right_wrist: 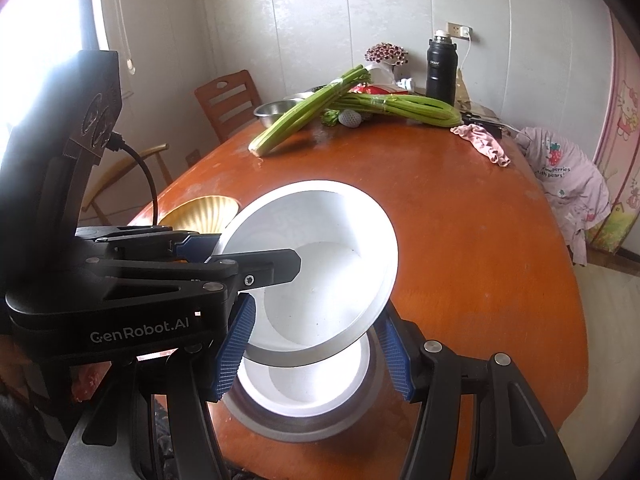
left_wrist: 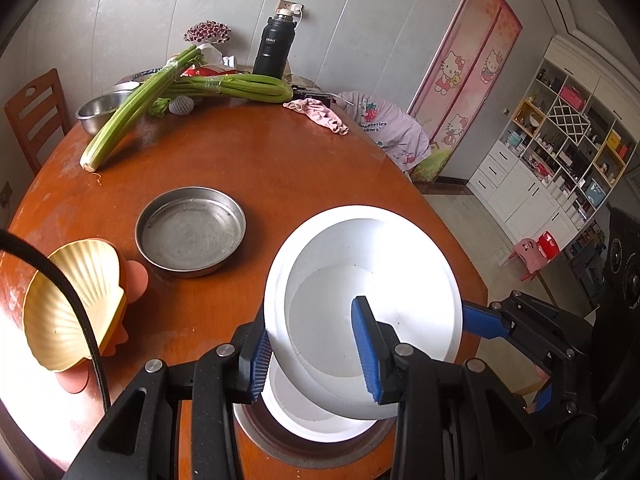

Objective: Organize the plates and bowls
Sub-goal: 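Carry the smaller white bowl with the right gripper over the steel bowl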

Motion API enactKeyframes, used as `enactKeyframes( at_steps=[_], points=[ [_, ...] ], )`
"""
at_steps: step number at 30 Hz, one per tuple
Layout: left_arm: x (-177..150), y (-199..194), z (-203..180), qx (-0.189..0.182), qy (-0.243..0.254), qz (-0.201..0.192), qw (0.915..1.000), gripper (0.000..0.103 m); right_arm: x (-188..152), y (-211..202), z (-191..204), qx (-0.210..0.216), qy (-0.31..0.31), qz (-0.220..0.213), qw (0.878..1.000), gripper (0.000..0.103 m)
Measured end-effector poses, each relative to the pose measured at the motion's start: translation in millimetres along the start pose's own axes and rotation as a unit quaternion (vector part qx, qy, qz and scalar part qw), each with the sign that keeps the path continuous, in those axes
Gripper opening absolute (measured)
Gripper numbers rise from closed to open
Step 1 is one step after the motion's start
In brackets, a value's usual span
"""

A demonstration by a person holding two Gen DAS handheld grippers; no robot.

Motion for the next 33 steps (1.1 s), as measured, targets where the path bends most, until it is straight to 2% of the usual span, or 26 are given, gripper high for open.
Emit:
enactKeyframes(
  at_steps=[33],
  points=[
    [-30, 12, 3, 0.01, -0.01, 0.029, 0.9995, 0.037, -26, 9, 7, 0.019, -0.002, 0.028, 0.999, 0.063]
  ],
)
Point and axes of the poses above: each gripper's, at about its wrist camera, not at the fingertips, and y roughly the way its jaws point, z to its left, x to its top, the point moved 2 cm from there along y, roughly the way its jaws point, and after that the axes turned 5 degrees about -x, right-handed, at the moved point
